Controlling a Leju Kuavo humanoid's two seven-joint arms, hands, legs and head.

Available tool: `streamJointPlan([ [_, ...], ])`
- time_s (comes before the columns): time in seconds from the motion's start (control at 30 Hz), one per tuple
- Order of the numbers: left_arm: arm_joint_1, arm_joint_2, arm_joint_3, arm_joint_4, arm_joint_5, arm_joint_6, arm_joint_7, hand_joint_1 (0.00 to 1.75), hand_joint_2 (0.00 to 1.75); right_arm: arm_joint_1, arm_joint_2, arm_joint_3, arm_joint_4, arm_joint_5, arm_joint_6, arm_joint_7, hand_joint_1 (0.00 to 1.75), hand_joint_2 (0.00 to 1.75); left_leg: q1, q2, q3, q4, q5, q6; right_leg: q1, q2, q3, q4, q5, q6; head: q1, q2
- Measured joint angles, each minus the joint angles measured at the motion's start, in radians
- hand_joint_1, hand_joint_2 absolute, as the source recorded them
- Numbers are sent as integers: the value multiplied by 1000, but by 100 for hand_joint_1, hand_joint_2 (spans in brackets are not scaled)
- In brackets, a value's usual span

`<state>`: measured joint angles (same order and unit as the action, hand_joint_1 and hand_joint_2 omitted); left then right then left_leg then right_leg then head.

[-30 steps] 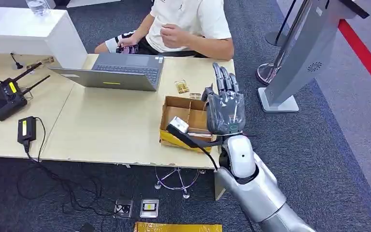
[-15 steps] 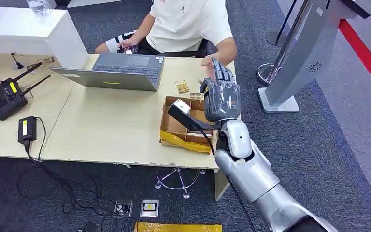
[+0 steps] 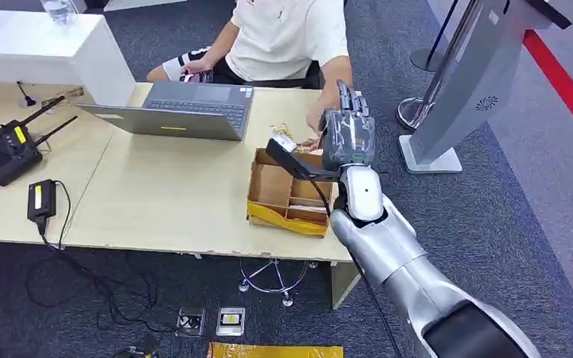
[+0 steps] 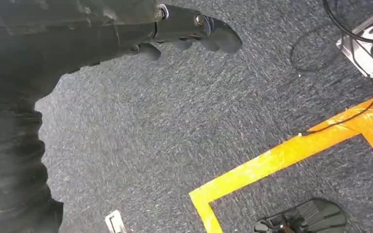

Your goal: Pass the card to the sensor for recognition and then transmit it.

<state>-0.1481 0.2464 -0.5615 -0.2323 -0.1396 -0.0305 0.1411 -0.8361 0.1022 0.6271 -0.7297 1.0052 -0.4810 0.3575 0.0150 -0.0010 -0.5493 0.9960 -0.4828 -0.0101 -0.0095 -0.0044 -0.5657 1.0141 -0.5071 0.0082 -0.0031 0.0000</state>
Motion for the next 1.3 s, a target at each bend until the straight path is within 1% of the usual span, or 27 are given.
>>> streamJointPlan([
  [0.03,-1,0,-4,0,-1,0,2,0,175,-6,0,0,10,4,0,3,175,175,0,0,0,0,0,0,0,0,0,0,0,0,0,0],
  [0.07,-3,0,-6,0,-3,0,3,0,175,-11,0,0,21,9,0,8,45,175,0,0,0,0,0,0,0,0,0,0,0,0,0,0],
  [0.1,-5,-1,-6,0,-5,-1,3,0,175,-14,-1,0,27,14,0,10,0,175,0,0,0,0,0,0,0,0,0,0,0,0,0,0],
  [0.33,-18,-3,-16,0,-11,-11,13,0,175,-23,-6,0,58,55,2,35,0,175,0,0,0,0,0,0,0,0,0,0,0,0,0,0],
  [0.53,-20,-4,-21,0,-6,-10,13,0,175,-28,-14,-1,67,109,-3,43,0,175,0,0,0,0,0,0,0,0,0,0,0,0,0,0],
  [0.63,-18,-4,-21,0,4,-3,13,0,175,-27,-32,-8,50,155,-8,40,0,175,0,0,0,0,0,0,0,0,0,0,0,0,0,0],
  [0.7,-13,-4,-21,0,12,-1,12,0,175,-19,-57,-25,6,188,5,40,0,175,0,0,0,0,0,0,0,0,0,0,0,0,0,0],
  [0.8,-1,-2,-21,0,25,2,5,0,175,18,-106,-75,-110,209,40,48,0,175,0,0,1,1,0,0,0,0,0,-1,0,0,0,0],
  [0.87,10,1,-21,1,37,7,-2,0,175,51,-154,-122,-203,228,89,55,0,175,0,0,1,1,0,0,0,0,0,-1,0,0,0,0],
  [0.9,18,4,-20,1,47,11,-9,0,175,80,-192,-155,-267,233,119,67,0,175,0,0,2,1,0,0,0,0,1,-2,0,0,-1,0],
  [0.93,25,7,-19,2,57,17,-14,0,175,107,-224,-184,-321,229,134,80,0,175,0,-1,2,1,-1,1,0,-1,1,-2,0,0,0,0],
  [1.03,56,18,-17,3,84,27,-20,0,175,210,-329,-297,-457,166,143,128,0,175,-1,-2,2,1,-2,3,0,-2,2,-3,0,0,0,0],
  [1.1,64,24,-10,5,101,28,-19,0,175,309,-400,-399,-538,88,111,143,0,175,0,-2,2,1,-3,4,0,-3,3,-4,0,1,0,0],
  [1.17,67,31,-6,5,118,28,-9,0,175,400,-448,-473,-574,6,57,158,0,175,0,-2,1,1,-4,3,0,-4,3,-4,-1,1,0,0],
  [1.23,67,35,2,6,133,31,6,0,175,508,-488,-550,-580,-91,-6,156,0,175,0,-2,1,1,-5,3,0,-4,3,-4,-1,1,0,0],
  [1.3,67,36,13,7,148,35,18,0,175,606,-509,-612,-571,-190,-59,144,0,175,0,-2,1,1,-5,3,0,-4,2,-4,-1,1,0,0],
])
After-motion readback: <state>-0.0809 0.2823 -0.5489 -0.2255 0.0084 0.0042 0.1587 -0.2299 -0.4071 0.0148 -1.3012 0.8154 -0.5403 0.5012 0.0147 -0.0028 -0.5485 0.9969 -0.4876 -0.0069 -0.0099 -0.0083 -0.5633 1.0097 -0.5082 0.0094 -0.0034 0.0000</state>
